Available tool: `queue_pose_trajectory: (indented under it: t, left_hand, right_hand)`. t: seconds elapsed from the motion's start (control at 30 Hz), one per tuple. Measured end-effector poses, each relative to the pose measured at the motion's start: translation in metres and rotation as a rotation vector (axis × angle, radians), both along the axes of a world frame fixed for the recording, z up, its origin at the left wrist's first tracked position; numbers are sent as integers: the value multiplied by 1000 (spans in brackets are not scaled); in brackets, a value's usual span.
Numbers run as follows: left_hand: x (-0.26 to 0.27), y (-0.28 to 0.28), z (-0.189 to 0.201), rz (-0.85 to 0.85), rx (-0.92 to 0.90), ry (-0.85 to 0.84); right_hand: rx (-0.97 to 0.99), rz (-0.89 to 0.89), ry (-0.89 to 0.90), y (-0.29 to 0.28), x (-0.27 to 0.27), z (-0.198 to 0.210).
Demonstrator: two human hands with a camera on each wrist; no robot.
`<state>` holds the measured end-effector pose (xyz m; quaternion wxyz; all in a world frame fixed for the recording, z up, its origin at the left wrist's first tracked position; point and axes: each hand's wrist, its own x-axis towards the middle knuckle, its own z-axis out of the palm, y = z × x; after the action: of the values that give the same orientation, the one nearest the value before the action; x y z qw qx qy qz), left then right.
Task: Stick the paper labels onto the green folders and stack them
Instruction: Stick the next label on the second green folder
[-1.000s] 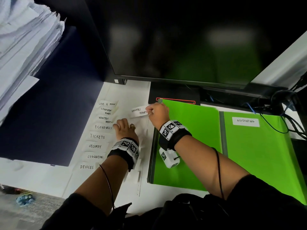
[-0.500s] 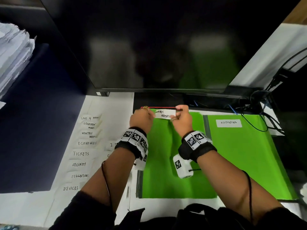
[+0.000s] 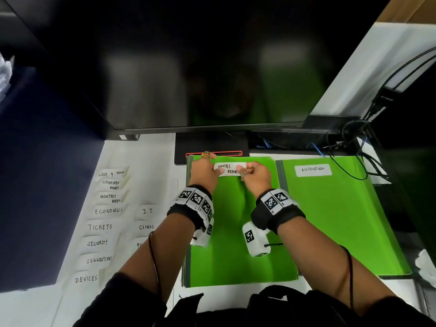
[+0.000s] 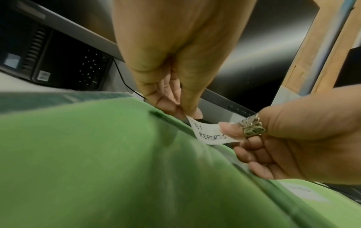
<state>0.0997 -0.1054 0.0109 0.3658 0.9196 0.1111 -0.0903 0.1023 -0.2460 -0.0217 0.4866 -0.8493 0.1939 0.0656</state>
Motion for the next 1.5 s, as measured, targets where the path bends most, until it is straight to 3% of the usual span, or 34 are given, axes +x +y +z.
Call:
queue_pose_trajectory:
  t: [0.17, 0.77, 0.97, 1.23, 1.5]
  left_hand:
    - [2, 2, -3, 53, -8, -12]
    - [9, -2, -9, -87, 201, 79]
    - [13, 9, -14, -35, 191, 132]
    - [23, 3, -8, -50, 391, 167]
    - [28, 16, -10, -79, 314, 139]
  right_hand:
    - [-138, -25, 34, 1, 5, -2]
    - [-357, 88, 29, 9, 0, -6]
    - [-244, 22, 17, -4, 7, -3]
    - [-260, 84, 190, -9, 22, 6]
    - [-283, 163, 96, -23, 23, -5]
